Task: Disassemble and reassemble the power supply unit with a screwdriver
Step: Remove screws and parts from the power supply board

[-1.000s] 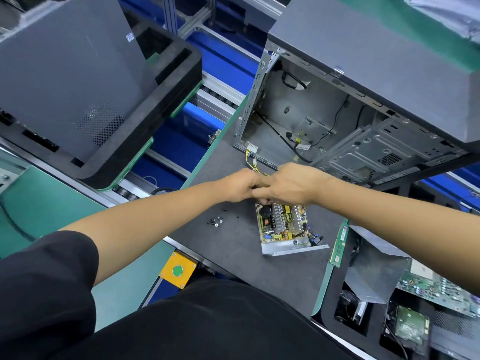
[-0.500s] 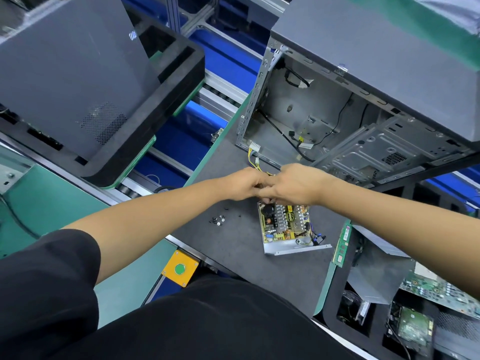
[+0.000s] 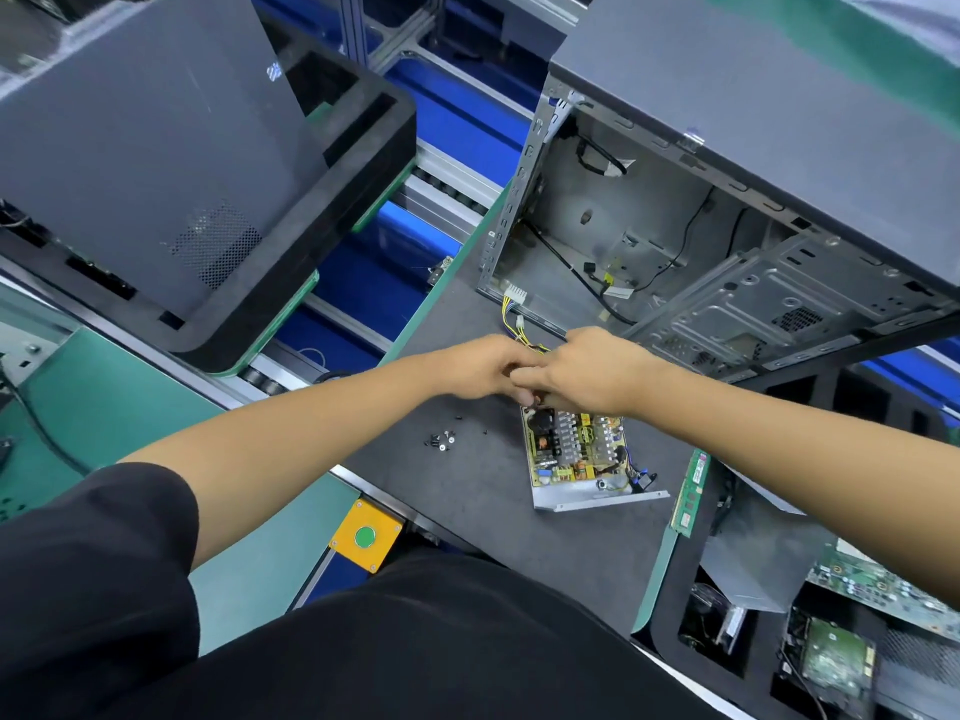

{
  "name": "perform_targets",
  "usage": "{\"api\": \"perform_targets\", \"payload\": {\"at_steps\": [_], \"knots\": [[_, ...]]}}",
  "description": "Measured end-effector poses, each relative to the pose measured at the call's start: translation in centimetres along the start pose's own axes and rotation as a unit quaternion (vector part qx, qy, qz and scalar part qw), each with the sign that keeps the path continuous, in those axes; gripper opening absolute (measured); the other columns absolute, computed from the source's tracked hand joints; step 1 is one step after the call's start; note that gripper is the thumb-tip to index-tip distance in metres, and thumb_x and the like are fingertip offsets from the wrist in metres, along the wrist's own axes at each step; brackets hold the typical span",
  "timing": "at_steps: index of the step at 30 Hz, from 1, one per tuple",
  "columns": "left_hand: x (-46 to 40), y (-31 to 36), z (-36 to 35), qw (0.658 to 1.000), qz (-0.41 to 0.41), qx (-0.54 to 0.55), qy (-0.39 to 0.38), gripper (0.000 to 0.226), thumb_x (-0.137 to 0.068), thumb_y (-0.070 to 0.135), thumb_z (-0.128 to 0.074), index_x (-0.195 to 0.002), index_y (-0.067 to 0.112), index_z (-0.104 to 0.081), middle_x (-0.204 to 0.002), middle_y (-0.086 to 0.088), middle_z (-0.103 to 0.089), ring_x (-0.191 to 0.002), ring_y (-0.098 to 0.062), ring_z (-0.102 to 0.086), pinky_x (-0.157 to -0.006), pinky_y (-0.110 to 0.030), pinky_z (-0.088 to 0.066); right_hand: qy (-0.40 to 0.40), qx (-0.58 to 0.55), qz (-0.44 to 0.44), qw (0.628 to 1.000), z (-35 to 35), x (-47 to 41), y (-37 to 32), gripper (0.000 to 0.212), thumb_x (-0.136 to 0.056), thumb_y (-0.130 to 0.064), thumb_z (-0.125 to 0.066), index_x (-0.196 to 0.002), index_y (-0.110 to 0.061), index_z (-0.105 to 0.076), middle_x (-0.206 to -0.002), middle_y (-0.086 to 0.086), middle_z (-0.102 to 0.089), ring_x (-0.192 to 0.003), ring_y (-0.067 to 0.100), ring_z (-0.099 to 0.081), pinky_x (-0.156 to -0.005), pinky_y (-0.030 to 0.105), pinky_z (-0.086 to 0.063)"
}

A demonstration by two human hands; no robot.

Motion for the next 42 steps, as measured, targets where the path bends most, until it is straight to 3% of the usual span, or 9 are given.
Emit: {"api": "perform_targets", "payload": {"at_steps": [3,6,11,15,21,25,31,38,42], "knots": [[2.1,-3.1,1.3,0.997,0.045,0.027,0.058,0.031,-0.081,0.008,-0.084,-0.101,0.023,-0.066,-0.097,0.003,-0.073,-0.092,-0.008,-0.068,-0.083,-0.022,-0.052,0.012,0.0,-0.124,0.992,-0.1,0.0,-0.1,0.032,-0.1,-0.046,-0.042,-0.118,-0.021,-0.052,-0.081,0.007,-0.067,-0.074,0.031,-0.068,-0.049,0.031,-0.031],[5.1,-6.6,1.9,0.991,0.086,-0.08,0.071,0.027,-0.08,0.022,-0.086,-0.084,0.03,-0.061,-0.089,0.006,-0.069,-0.091,-0.013,-0.057,-0.082,-0.029,-0.044,0.0,0.01,-0.199,0.98,-0.2,0.4,-0.1,0.036,-0.094,-0.047,-0.044,-0.113,-0.017,-0.052,-0.072,0.006,-0.056,-0.069,0.032,-0.067,-0.045,0.029,-0.016],[9.3,-9.7,0.4,0.986,0.117,-0.118,0.033,0.032,-0.074,0.039,-0.088,-0.082,0.039,-0.057,-0.087,0.014,-0.063,-0.096,-0.002,-0.043,-0.079,-0.022,-0.038,0.03,-0.043,-0.141,0.989,-1.0,1.0,-0.5,0.041,-0.092,-0.039,-0.051,-0.124,-0.02,-0.032,-0.096,0.001,-0.062,-0.072,0.033,-0.066,-0.045,0.032,-0.031],[10.2,-10.1,-1.4,0.98,0.098,-0.165,0.053,0.03,-0.071,0.043,-0.089,-0.087,0.034,-0.065,-0.087,0.019,-0.057,-0.093,-0.007,-0.041,-0.083,-0.031,-0.038,0.019,-0.051,-0.098,0.994,-1.6,0.9,-0.6,0.025,-0.1,-0.04,-0.044,-0.115,-0.023,-0.033,-0.097,-0.001,-0.063,-0.078,0.031,-0.066,-0.066,0.038,-0.053],[10.2,-10.3,-2.1,0.971,0.082,-0.219,0.053,0.025,-0.072,0.048,-0.085,-0.089,0.033,-0.073,-0.089,0.018,-0.048,-0.097,-0.009,-0.037,-0.079,-0.03,-0.028,0.022,-0.029,-0.168,0.985,-1.4,0.9,-0.4,0.023,-0.097,-0.047,-0.041,-0.095,-0.024,-0.036,-0.065,0.005,-0.055,-0.06,0.031,-0.058,-0.047,0.028,-0.027],[10.3,-10.1,-2.3,0.967,0.07,-0.239,0.058,0.023,-0.077,0.048,-0.081,-0.089,0.03,-0.072,-0.09,0.015,-0.051,-0.099,-0.012,-0.042,-0.08,-0.029,-0.029,0.024,-0.052,-0.177,0.983,-1.0,1.3,-0.5,0.028,-0.09,-0.044,-0.045,-0.095,-0.024,-0.027,-0.075,0.005,-0.066,-0.067,0.033,-0.064,-0.046,0.031,-0.019],[10.5,-10.0,-2.2,0.969,0.084,-0.226,0.055,0.021,-0.086,0.044,-0.074,-0.088,0.026,-0.064,-0.091,0.013,-0.059,-0.096,-0.012,-0.045,-0.085,-0.032,-0.035,0.007,-0.093,-0.155,0.983,-0.9,1.0,-1.5,0.029,-0.094,-0.031,-0.044,-0.094,-0.027,-0.016,-0.083,0.001,-0.062,-0.071,0.035,-0.061,-0.051,0.033,-0.028],[10.6,-8.9,-1.9,0.985,0.083,-0.07,0.131,0.016,-0.091,0.023,-0.074,-0.087,0.028,-0.06,-0.091,0.01,-0.058,-0.084,-0.006,-0.056,-0.078,-0.023,-0.044,0.02,-0.245,-0.353,0.903,-1.5,0.9,-0.9,0.018,-0.091,-0.033,-0.051,-0.095,-0.017,-0.043,-0.065,0.002,-0.038,-0.07,0.036,-0.052,-0.059,0.036,-0.036],[9.5,-7.3,-1.9,0.983,0.089,0.003,0.159,0.01,-0.092,0.021,-0.074,-0.088,0.026,-0.066,-0.09,0.011,-0.068,-0.083,-0.006,-0.063,-0.077,-0.017,-0.047,0.026,-0.196,-0.318,0.927,-1.1,1.4,-0.9,0.019,-0.09,-0.036,-0.05,-0.093,-0.022,-0.038,-0.061,-0.003,-0.036,-0.062,0.03,-0.044,-0.05,0.031,-0.027]]}}
Point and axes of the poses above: each hand's wrist, its own x-axis away from the middle knuckle, its own z-axis out of the back of the hand, y = z × x, the point moved 4 cm from there along -x, towards the middle knuckle
